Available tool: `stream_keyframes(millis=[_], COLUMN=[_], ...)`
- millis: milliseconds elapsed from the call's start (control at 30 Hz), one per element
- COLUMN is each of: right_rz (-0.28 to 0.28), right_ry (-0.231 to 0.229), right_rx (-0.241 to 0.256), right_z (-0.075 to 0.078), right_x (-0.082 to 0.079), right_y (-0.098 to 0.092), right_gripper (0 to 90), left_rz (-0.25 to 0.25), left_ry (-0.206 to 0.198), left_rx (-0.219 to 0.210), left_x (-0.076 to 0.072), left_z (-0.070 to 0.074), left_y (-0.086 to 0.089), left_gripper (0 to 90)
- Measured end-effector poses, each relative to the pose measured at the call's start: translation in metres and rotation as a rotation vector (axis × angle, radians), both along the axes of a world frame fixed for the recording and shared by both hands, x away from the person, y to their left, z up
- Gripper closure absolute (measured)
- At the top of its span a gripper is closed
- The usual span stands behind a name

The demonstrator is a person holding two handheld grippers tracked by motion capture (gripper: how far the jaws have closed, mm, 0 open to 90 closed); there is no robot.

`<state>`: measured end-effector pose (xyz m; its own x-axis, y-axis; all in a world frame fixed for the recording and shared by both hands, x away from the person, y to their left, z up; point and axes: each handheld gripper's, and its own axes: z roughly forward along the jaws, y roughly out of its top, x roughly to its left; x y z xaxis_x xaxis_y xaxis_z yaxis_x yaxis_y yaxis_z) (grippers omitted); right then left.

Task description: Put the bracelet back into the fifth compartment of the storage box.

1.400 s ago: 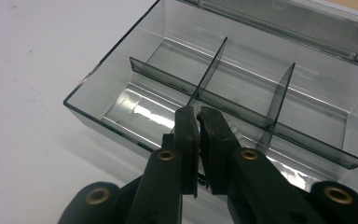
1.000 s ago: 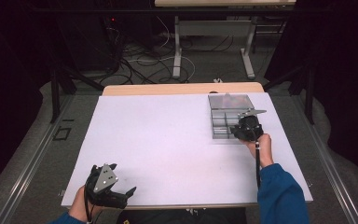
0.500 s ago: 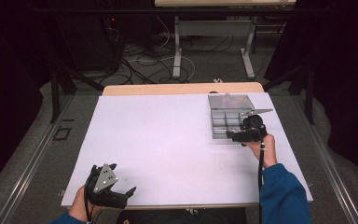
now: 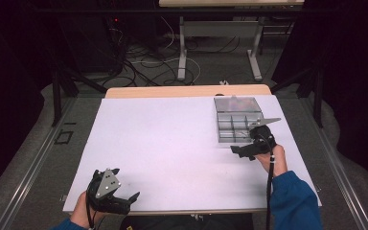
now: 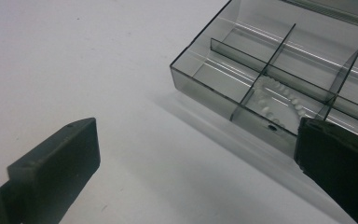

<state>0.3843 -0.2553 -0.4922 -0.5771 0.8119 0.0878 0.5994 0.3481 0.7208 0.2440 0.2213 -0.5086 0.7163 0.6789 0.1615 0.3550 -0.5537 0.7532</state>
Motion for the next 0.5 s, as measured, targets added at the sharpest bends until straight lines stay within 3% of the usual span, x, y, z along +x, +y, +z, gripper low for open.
stream_keyframes(millis=[500], right_rz=[0.075], right_ry=[-0.052], right_rx=[-0.017], right_z=[0.009], right_x=[-0.042], right_y=[0.012], right_gripper=[0.0], left_rz=[-0.001], left_ry=[0.006], left_rx=[-0.005], left_x=[0.0], left_z=[0.0], left_y=[-0.001], left_gripper=[0.1])
